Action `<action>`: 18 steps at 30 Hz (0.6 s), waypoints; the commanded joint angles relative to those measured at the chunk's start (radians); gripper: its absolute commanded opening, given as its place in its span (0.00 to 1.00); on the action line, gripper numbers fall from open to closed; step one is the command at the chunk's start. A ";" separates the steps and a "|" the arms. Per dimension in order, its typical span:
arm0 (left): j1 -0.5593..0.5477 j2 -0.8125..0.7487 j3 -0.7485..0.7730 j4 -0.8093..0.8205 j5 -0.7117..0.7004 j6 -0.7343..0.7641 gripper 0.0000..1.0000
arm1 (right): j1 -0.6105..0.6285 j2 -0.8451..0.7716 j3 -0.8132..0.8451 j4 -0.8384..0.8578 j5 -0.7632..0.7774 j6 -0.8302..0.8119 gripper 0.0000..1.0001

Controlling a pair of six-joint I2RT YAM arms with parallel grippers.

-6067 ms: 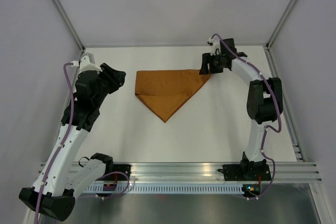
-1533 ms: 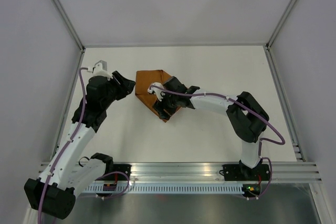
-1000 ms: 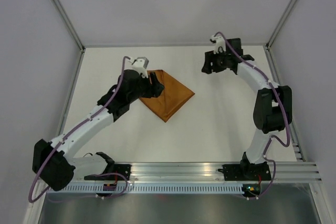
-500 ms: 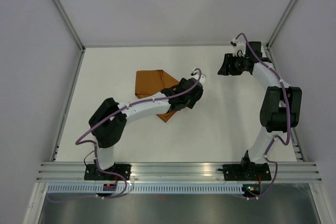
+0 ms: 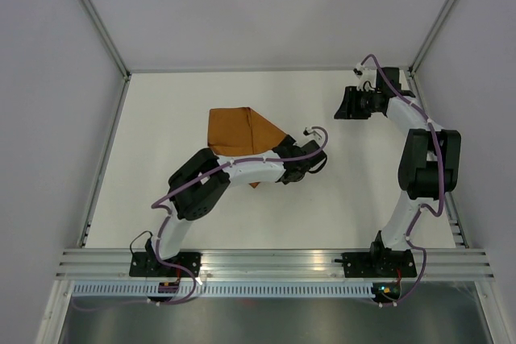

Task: Fold the napkin, place the utensils inside, and roll it up
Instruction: Roll the napkin with the utensil

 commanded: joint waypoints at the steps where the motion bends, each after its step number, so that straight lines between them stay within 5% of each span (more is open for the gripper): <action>1: 0.000 0.012 0.029 -0.011 -0.063 0.021 0.64 | -0.003 0.006 -0.006 0.012 -0.026 0.015 0.49; 18: 0.019 0.073 -0.020 0.010 0.014 0.035 0.57 | -0.009 0.005 -0.020 0.014 -0.041 0.012 0.42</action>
